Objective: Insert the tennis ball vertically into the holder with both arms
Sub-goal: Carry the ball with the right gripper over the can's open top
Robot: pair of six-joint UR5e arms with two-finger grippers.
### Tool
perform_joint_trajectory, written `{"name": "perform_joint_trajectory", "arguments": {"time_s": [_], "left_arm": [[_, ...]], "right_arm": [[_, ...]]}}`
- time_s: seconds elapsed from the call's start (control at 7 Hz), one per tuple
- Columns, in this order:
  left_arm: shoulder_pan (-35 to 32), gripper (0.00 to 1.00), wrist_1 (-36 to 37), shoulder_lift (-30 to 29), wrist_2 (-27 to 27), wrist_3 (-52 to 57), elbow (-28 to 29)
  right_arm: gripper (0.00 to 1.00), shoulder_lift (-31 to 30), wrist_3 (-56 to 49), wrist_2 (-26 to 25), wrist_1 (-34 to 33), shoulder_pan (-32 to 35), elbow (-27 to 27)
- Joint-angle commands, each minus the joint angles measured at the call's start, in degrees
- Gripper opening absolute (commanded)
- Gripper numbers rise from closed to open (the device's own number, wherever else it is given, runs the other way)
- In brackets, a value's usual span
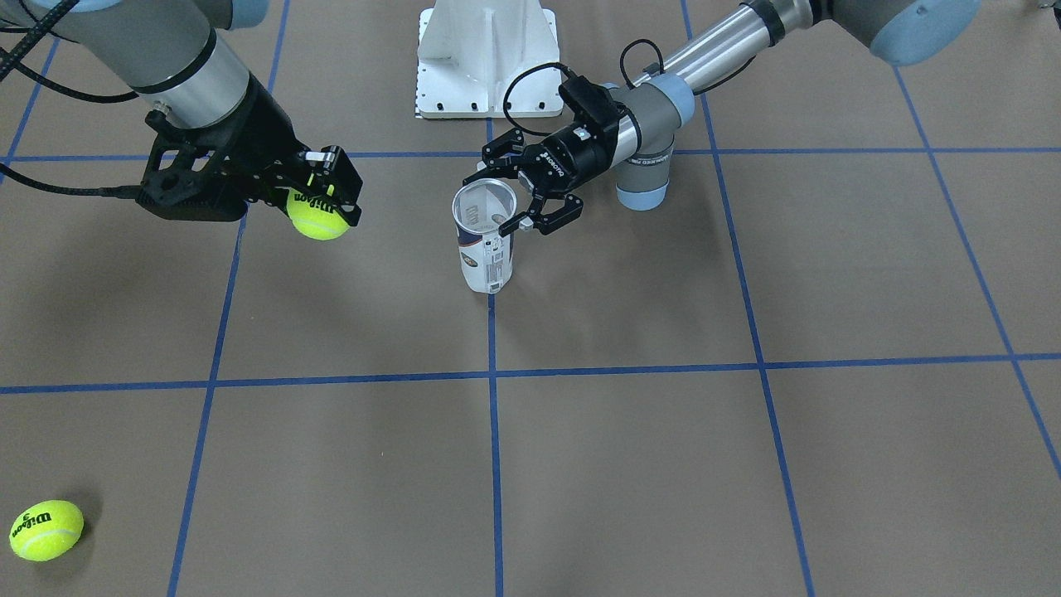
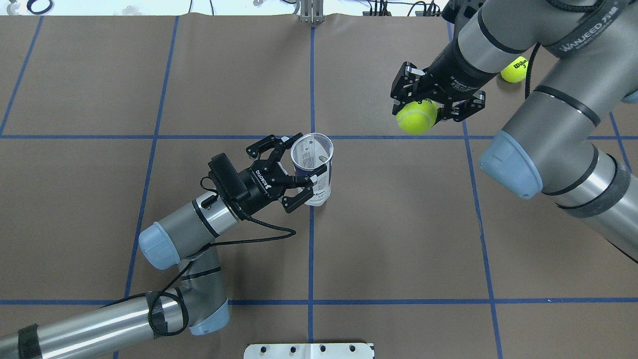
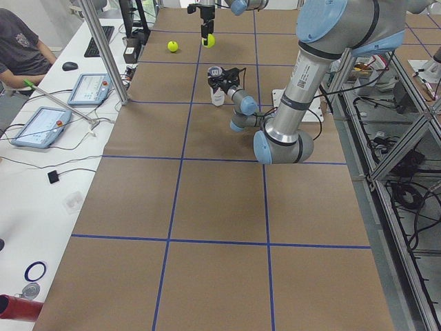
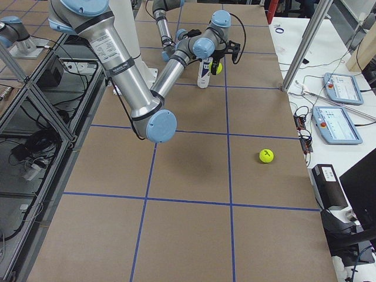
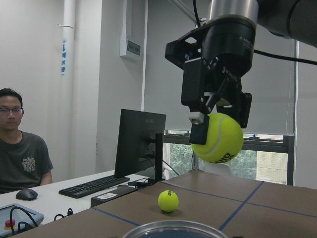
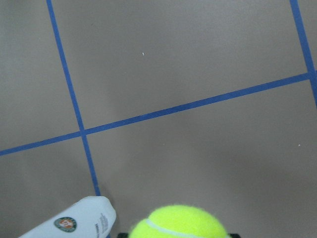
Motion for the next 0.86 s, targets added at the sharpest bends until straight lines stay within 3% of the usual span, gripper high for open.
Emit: {"name": "perform_joint_trajectory", "arguments": {"time_s": [0.0,0.29,0.71], "left_arm": [[0.3,0.77,0.0,0.0,0.0,0.0,0.4],[0.3,0.77,0.0,-0.1,0.0,0.0,0.4],[0.4,0.77,0.1,-0.2,0.0,0.0,0.3]], "right_arm": [[0.0,1.7,0.7,-0.1,0.1,-1.0,0.0],[0.0,3.6,3.3,-0.7,0.1,-2.7,-0.4],[0.0,8.1,9.1,-7.0,0.2,-8.6,-2.7]]}}
